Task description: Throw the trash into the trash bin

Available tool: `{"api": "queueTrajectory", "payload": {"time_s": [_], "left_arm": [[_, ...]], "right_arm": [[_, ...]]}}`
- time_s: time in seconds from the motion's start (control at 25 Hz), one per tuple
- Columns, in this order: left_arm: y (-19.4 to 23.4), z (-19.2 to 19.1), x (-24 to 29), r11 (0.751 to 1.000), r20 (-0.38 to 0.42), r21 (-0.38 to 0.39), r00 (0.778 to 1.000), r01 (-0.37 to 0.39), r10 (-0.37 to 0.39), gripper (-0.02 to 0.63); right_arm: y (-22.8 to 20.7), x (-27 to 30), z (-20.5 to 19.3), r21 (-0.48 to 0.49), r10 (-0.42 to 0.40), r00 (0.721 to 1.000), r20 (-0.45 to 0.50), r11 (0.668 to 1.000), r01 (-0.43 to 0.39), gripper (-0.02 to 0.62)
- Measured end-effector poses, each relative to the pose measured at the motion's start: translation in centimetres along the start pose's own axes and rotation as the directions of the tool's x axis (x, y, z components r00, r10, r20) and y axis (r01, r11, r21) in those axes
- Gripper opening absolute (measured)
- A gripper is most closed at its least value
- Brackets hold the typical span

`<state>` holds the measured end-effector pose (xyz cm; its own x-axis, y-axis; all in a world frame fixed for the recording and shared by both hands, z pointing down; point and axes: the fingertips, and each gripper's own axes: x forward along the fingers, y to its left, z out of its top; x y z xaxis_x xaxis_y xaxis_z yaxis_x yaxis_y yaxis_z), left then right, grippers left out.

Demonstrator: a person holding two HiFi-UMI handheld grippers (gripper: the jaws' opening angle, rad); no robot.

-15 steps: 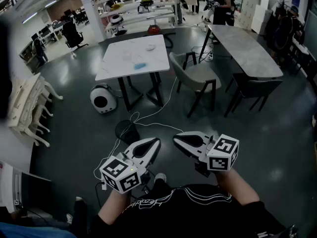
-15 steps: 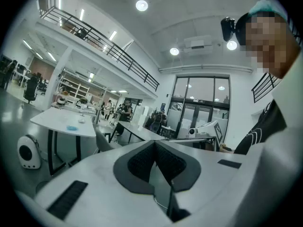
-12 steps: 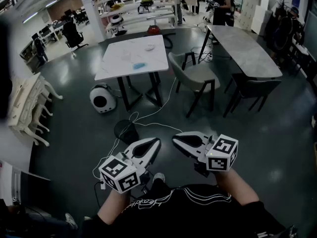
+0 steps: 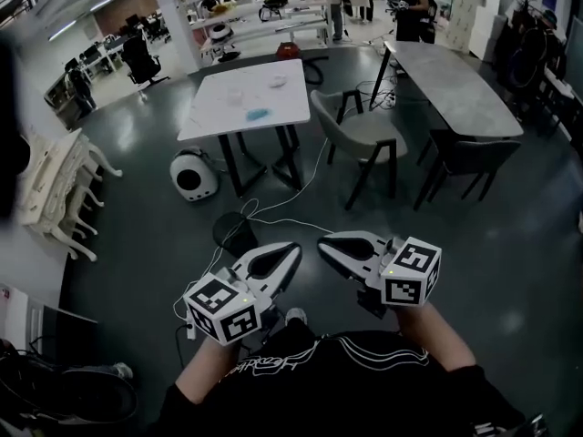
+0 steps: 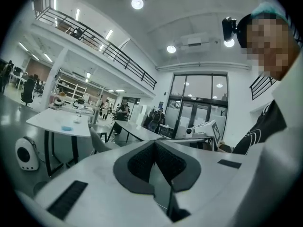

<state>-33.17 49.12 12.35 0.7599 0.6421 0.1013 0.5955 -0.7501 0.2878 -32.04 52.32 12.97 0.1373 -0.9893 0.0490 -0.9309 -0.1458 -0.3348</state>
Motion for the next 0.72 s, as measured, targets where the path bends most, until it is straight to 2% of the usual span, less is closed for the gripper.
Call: {"api": "queueTrajectory", "payload": {"time_s": [0.24,0.44,0.6,0.72], "left_arm": [[1.5,0.6,0.8,1.0,-0.003,-0.007,1.0,-0.006,0.006,0.005],[4.8,0.7,1.6,1.0,0.009,-0.029,1.0,-0.012,0.013,0.005],[9.5,0.1,3.0,0.998,0.0,-0.049,1.0,-0.029,0.029,0.005],[15.2,0.3,3.9,0.996,-0.007,-0.077,0.999,-0.041,0.041,0.005]], "right_arm": [[-1.9,1.0,-0.5,0.02,-0.03,0.999,-0.011,0.999,0.03,0.034],[-4.3,3.0,0.0,0.019,-0.031,0.999,-0.019,0.999,0.031,0.034],[-8.2,5.6,-0.7,0.043,-0.045,0.998,-0.053,0.998,0.048,0.034],[-12.3,9.4,-0.7,0.06,-0.056,0.996,-0.063,0.996,0.059,0.034]]}}
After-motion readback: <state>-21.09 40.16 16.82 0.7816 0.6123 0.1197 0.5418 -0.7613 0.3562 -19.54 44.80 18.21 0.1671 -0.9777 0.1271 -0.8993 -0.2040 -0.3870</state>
